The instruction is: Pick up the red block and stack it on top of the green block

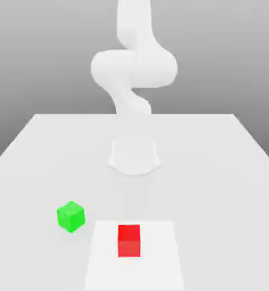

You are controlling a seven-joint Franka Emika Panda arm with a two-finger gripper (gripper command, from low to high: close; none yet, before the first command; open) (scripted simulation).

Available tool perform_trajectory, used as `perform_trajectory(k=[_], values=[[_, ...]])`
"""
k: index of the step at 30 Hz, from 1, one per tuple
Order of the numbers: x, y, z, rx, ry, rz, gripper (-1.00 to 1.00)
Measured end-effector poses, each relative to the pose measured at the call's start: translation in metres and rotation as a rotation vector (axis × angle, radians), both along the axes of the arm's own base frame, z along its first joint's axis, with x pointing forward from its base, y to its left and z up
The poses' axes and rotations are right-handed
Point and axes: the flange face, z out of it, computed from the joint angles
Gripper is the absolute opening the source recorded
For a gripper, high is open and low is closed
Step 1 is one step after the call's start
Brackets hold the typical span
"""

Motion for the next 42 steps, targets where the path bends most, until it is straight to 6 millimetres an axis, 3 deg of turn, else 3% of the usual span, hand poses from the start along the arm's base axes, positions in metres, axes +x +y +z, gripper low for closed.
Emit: perform_trajectory(k=[5, 10, 14, 19, 23, 26, 27, 34, 40, 42], values=[[0.052, -0.003, -0.118, -0.008, 0.185, 0.003, 0.0], [0.07, -0.006, -0.234, -0.012, 0.359, 0.009, 0.0], [0.062, -0.008, -0.324, -0.012, 0.499, 0.014, 0.0], [0.027, -0.01, -0.428, -0.007, 0.673, 0.022, 0.0], [0.017, -0.01, -0.479, -0.006, 0.714, 0.025, 0.0], [0.015, -0.01, -0.51, -0.006, 0.716, 0.025, 0.0], [0.015, -0.01, -0.516, -0.006, 0.716, 0.025, -1.0], [0.015, -0.01, -0.515, -0.006, 0.717, 0.025, -1.0], [0.015, -0.012, -0.46, -0.005, 0.716, 0.021, -1.0], [0.001, -0.056, -0.445, 0.04, 0.715, -0.12, -1.0]])
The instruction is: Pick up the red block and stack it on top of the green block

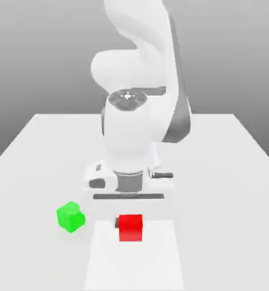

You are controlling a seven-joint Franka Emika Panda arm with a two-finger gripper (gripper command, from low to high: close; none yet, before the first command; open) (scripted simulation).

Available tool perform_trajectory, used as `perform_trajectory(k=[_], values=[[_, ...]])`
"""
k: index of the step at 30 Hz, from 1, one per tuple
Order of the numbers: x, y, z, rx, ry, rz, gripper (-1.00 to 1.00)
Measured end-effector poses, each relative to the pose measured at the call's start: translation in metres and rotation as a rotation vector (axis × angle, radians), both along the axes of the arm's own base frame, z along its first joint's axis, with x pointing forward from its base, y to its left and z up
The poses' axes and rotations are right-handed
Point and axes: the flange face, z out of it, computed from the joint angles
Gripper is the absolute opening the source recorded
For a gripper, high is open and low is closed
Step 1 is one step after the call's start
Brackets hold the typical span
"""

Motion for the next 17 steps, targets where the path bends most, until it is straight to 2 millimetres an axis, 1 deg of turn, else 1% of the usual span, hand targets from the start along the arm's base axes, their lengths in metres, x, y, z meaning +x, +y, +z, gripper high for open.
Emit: perform_trajectory(k=[1, 4, 6, 8, 13, 14, 17], values=[[-0.01, -0.021, 0.006, -0.003, 0.0, -0.077, -1.0], [-0.046, -0.068, 0.021, -0.003, -0.001, -0.291, -1.0], [-0.072, -0.095, 0.026, 0.004, -0.002, -0.434, -1.0], [-0.08, -0.103, 0.016, 0.009, -0.003, -0.481, -1.0], [-0.082, -0.106, -0.025, 0.01, -0.003, -0.496, -1.0], [-0.083, -0.105, -0.032, 0.009, -0.003, -0.496, 1.0], [-0.082, -0.103, -0.032, 0.009, -0.003, -0.49, 1.0]])
